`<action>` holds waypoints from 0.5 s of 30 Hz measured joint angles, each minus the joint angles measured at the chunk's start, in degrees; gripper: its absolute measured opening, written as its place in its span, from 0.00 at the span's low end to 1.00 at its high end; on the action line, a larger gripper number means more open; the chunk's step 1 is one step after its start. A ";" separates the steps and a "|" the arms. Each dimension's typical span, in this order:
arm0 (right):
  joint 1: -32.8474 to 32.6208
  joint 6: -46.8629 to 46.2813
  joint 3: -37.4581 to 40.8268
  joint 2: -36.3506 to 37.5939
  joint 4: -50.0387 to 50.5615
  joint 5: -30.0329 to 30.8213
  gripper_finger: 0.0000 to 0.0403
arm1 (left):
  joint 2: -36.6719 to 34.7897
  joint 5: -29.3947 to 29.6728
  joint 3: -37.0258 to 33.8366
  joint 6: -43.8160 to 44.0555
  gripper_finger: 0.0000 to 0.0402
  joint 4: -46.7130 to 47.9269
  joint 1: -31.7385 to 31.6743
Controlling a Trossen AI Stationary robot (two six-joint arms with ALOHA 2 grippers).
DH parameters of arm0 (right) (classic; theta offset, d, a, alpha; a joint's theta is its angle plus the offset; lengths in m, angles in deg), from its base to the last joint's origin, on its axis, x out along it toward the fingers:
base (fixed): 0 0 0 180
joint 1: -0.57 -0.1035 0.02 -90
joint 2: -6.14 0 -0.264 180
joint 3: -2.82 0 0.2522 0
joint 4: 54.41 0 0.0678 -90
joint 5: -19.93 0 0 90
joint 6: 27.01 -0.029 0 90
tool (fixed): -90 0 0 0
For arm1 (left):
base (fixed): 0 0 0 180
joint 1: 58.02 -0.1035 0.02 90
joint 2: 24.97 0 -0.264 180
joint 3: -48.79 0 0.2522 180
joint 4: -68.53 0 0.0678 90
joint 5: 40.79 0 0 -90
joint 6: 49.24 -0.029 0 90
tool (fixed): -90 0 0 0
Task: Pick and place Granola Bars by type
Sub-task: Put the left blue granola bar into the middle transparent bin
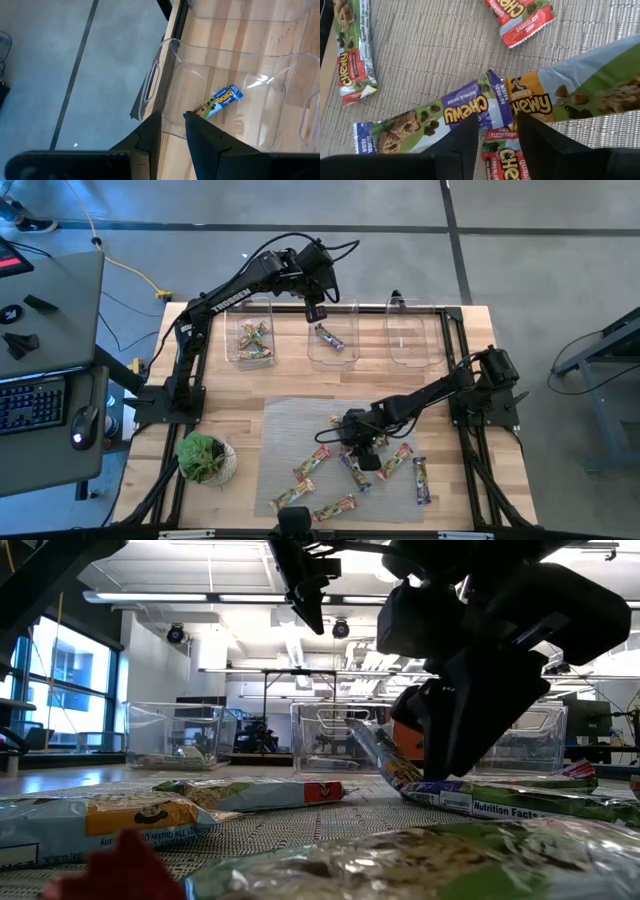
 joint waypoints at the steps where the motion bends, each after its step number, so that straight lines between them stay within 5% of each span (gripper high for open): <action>1: 0.00 0.00 0.00 -0.04 0.04 -0.24 0.30 | 0.00 0.00 0.00 -0.01 0.21 0.00 0.00; 15: 0.03 0.68 0.05 -2.80 -5.70 -2.97 0.24 | 0.00 -0.03 0.00 -0.01 0.21 0.00 0.00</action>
